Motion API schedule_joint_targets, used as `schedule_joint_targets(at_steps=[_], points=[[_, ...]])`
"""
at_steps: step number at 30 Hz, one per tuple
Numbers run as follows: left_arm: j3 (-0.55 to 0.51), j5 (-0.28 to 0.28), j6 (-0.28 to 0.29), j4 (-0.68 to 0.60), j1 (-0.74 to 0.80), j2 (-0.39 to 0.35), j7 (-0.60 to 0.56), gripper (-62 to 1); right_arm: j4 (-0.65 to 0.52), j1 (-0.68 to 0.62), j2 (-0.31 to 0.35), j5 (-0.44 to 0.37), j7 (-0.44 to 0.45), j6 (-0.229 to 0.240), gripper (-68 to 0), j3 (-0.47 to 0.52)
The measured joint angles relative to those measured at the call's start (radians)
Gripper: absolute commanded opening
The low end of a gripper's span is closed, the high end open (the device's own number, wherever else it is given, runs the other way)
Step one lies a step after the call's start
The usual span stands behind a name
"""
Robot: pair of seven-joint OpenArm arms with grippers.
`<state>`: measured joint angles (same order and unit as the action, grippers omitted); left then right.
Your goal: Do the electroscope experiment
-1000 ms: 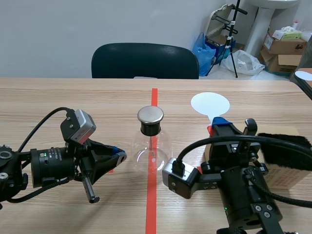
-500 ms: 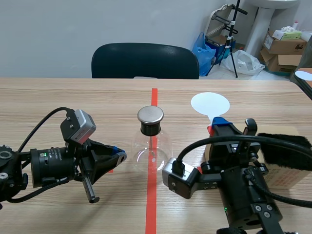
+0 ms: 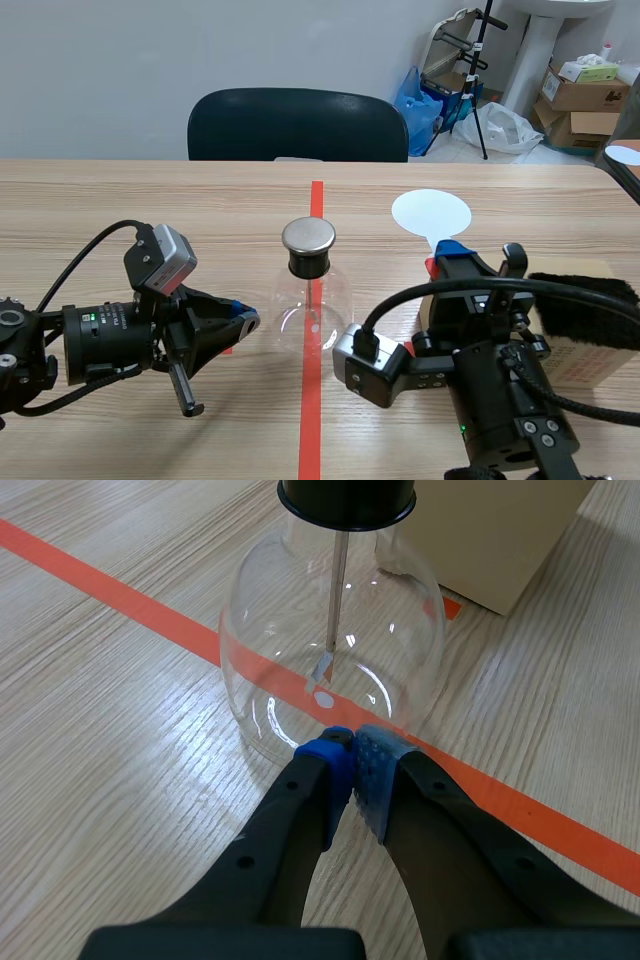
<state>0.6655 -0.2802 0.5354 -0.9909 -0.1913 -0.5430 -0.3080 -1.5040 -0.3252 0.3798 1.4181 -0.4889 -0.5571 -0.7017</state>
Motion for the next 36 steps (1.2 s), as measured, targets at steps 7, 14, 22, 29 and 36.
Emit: schedule_joint_targets(at_steps=[7, 14, 22, 29, 36], points=[[0.000, 0.000, 0.000, 0.000, 0.000, 0.000, 0.000, -57.7, 0.000, 0.000, 0.000, 0.000, 0.000, 0.000, -66.5, 0.000], [0.000, 0.000, 0.000, 0.000, 0.000, 0.000, 0.000, -57.7, 0.000, 0.000, 0.000, 0.000, 0.000, 0.000, -66.5, 0.000], [0.000, 0.000, 0.000, 0.000, 0.000, 0.000, 0.000, -57.7, 0.000, 0.000, 0.000, 0.000, 0.019, 0.000, -66.5, 0.000], [0.000, 0.000, 0.000, 0.000, 0.000, 0.000, 0.000, -57.7, 0.000, 0.000, 0.000, 0.004, 0.127, 0.000, -66.5, 0.000], [0.000, 0.000, 0.000, 0.000, 0.000, 0.000, 0.000, -57.7, 0.000, 0.000, 0.000, 0.007, 0.288, 0.000, -66.5, 0.000]])
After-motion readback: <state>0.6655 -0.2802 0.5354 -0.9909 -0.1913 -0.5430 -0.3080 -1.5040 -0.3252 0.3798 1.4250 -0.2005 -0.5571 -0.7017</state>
